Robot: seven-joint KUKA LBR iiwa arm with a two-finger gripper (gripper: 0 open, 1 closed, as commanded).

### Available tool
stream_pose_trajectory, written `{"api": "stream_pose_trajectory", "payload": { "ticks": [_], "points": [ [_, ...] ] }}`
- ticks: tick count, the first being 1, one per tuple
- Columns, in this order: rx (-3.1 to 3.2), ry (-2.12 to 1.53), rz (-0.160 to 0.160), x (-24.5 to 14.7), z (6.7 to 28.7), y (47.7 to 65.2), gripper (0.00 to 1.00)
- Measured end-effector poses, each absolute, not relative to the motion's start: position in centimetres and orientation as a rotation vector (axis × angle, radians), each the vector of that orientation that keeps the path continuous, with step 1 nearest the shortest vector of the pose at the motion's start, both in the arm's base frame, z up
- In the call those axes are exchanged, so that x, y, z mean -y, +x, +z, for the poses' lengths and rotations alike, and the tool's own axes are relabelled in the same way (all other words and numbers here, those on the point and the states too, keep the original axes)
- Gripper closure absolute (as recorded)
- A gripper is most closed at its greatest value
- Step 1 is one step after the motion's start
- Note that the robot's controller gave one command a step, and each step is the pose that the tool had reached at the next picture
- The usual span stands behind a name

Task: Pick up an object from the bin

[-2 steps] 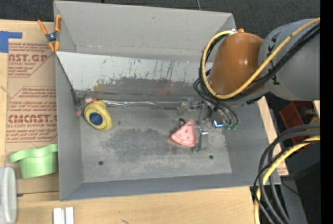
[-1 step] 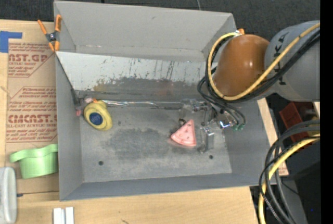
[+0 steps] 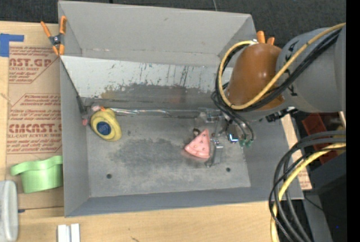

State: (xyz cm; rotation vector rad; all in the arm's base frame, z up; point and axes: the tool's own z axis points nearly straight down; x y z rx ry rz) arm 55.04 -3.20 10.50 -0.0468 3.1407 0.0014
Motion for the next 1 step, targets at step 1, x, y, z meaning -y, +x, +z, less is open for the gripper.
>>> {"api": "stream_pose_trajectory", "payload": {
  "ticks": [1],
  "points": [
    [-3.092,-0.526,0.001,4.11,7.00,55.99,1.00]
  ]
}}
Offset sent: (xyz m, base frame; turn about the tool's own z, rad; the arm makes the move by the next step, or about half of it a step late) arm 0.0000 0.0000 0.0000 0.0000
